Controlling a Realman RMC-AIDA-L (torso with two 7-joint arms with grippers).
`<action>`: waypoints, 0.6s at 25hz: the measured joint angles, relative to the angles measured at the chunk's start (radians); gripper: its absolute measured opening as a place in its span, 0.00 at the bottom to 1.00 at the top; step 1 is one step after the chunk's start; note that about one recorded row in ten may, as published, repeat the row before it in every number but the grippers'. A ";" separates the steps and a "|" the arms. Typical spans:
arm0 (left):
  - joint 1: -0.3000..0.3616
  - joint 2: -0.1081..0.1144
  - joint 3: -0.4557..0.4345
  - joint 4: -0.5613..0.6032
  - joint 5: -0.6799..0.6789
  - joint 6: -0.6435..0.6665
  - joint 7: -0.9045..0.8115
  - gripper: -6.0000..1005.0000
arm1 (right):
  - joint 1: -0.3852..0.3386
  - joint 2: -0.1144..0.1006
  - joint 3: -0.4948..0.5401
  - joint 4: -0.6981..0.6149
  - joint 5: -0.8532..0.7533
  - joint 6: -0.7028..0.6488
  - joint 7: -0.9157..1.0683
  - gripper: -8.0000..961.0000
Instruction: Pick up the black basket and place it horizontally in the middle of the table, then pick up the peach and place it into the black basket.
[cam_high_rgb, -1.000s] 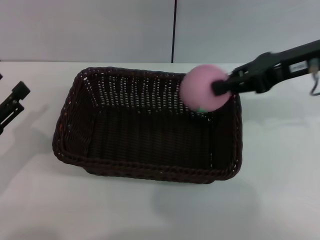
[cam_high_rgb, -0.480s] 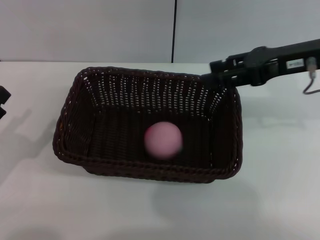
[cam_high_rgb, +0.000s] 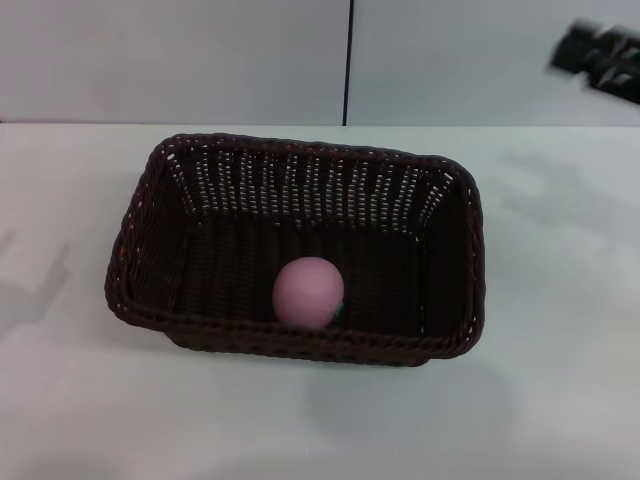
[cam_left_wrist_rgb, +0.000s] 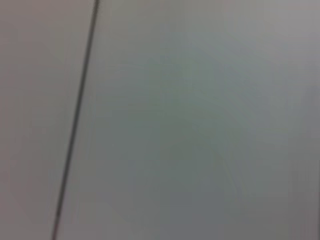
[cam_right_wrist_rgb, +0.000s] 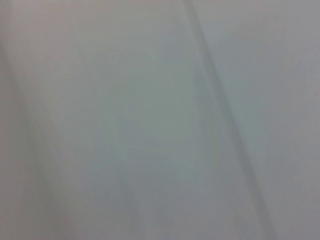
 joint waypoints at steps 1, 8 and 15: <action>-0.011 0.000 -0.032 -0.038 0.000 0.017 0.030 0.77 | -0.022 -0.002 0.011 0.066 0.072 0.001 -0.086 0.69; -0.032 -0.002 -0.103 -0.126 -0.001 0.031 0.108 0.77 | -0.070 0.002 0.056 0.578 0.410 0.028 -0.772 0.69; -0.057 -0.003 -0.141 -0.209 -0.001 0.031 0.186 0.77 | -0.028 0.005 0.060 0.748 0.463 0.070 -1.018 0.69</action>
